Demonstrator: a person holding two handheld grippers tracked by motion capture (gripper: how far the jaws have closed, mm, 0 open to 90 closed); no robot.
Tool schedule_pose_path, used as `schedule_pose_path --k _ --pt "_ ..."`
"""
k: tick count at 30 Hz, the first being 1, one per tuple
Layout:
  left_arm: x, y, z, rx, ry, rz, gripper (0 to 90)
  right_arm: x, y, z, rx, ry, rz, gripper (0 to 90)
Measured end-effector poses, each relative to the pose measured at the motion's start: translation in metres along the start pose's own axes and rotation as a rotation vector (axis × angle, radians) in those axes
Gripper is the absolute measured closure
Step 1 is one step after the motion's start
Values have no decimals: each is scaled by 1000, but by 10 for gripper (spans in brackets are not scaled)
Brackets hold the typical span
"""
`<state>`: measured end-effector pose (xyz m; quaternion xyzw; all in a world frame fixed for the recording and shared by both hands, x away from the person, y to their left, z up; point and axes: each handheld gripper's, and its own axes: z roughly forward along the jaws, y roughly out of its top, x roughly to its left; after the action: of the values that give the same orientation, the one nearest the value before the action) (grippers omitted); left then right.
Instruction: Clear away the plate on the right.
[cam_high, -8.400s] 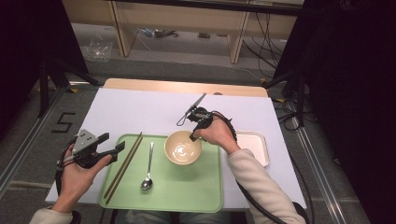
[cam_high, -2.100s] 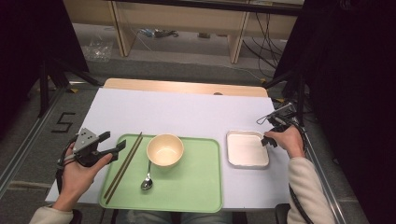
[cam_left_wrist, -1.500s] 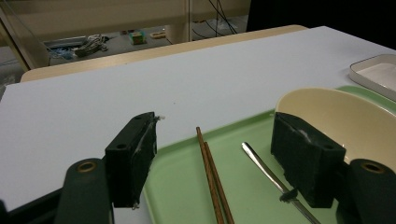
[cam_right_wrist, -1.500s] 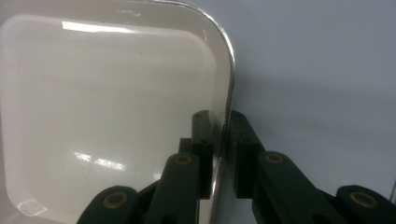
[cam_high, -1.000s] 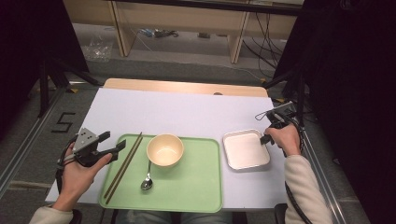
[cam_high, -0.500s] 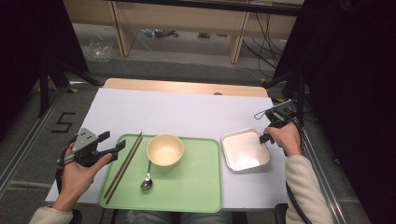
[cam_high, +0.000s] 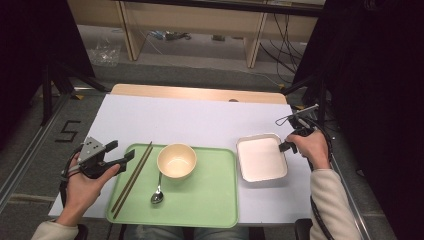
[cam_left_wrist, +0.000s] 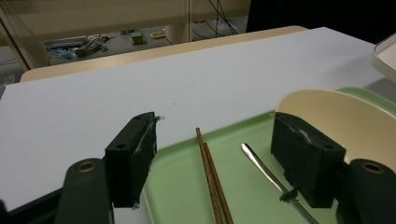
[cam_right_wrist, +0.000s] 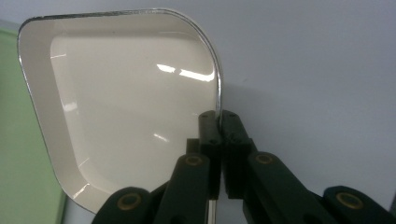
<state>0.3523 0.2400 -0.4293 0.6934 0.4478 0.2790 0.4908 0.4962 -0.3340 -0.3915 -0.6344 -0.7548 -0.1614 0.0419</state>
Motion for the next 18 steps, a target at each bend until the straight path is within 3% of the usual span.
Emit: schedule_pose_path --k 1,2,6,8,10,12,17,18 --pt "0 0 0 0 -1 1 311 5 -1 1 -10 14 10 894" --pt "0 0 0 1 -2 1 311 9 -1 0 10 19 -5 894" --pt "0 1 2 1 -7 5 311 23 -3 -1 -5 30 -85 894" --pt "0 2 3 1 -11 10 311 30 -4 -3 7 39 -86 894" --pt "-1 2 5 -1 -15 8 311 34 -5 -2 1 45 -118 894" --pt "-1 3 6 -1 -19 9 311 39 -7 0 -3 53 -88 894" --pt "-2 3 8 -1 -24 4 311 40 -8 2 12 46 -145 894" --pt "-2 3 8 0 -25 6 311 42 -8 1 20 40 -127 894"
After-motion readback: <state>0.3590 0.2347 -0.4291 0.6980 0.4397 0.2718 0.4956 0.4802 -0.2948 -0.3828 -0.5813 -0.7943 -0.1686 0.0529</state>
